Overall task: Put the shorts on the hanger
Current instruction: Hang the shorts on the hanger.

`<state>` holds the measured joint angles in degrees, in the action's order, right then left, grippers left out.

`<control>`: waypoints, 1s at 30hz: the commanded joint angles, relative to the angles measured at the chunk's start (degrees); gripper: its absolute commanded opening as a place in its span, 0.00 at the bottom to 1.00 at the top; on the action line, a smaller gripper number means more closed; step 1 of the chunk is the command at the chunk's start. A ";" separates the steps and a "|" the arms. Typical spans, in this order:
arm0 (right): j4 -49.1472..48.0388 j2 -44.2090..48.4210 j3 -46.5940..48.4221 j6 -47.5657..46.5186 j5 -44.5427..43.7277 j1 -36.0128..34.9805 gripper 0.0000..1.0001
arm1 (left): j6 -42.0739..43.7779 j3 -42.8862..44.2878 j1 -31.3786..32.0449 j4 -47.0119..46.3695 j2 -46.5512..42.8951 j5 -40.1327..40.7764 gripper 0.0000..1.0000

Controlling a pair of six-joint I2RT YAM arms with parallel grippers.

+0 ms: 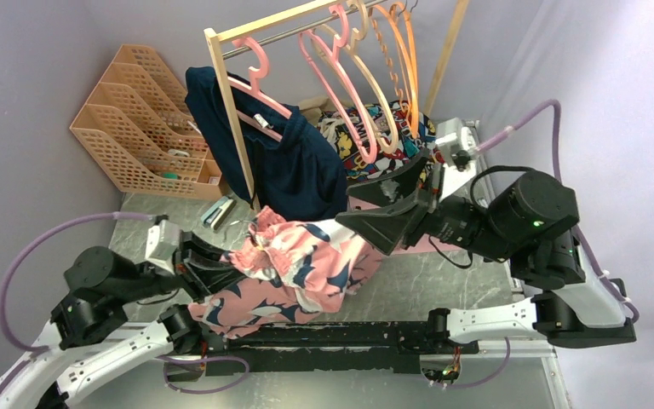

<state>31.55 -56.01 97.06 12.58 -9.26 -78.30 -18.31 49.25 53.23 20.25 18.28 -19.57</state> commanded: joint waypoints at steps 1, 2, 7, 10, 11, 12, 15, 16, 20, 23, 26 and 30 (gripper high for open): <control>6.18 -6.77 2.48 -5.44 10.76 0.04 0.57 | -0.09 1.50 -0.14 -5.03 3.29 -9.00 0.07; 6.25 -7.99 2.93 -6.06 13.53 0.00 0.57 | -0.21 1.41 -0.10 -5.72 3.86 -9.61 0.07; 6.25 -12.20 4.13 -8.18 18.13 0.02 0.57 | -0.43 1.57 -0.14 -7.49 5.87 -12.13 0.07; 6.20 -13.27 4.19 -8.78 17.78 -0.01 0.55 | -0.26 2.41 -0.14 -6.86 6.78 -13.21 0.07; 6.13 -13.50 4.15 -8.80 17.15 0.04 0.54 | -0.09 2.75 -0.12 -6.58 7.20 -13.42 0.07; 6.04 -13.70 4.04 -8.84 17.04 0.00 0.52 | 0.08 3.04 -0.13 -6.23 7.39 -13.54 0.07; 6.00 -14.48 4.02 -8.90 16.92 0.00 0.48 | 0.29 3.39 -0.15 -6.16 7.71 -14.18 0.07; 5.79 -14.74 3.90 -8.89 17.22 -0.01 0.46 | 0.29 3.31 -0.15 -6.33 7.81 -14.29 0.07; 4.74 -15.63 3.53 -8.32 19.06 0.06 0.42 | 0.31 3.13 -0.15 -6.57 8.23 -14.69 0.07; 5.90 -17.28 4.35 -8.10 18.07 -0.01 0.37 | 0.45 3.13 -0.14 -6.64 8.35 -14.56 0.07; 3.62 -16.39 2.31 -7.53 17.40 -0.01 0.24 | 0.20 2.89 -0.15 -6.81 8.35 -14.82 0.07; -0.36 -14.06 -0.70 -6.66 18.45 -0.01 0.00 | 0.19 2.84 -0.13 -6.42 8.10 -14.44 0.07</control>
<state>35.46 -72.55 97.86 5.39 8.08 -78.19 -18.33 50.00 53.23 19.05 26.74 -33.45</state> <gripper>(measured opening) 0.046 0.181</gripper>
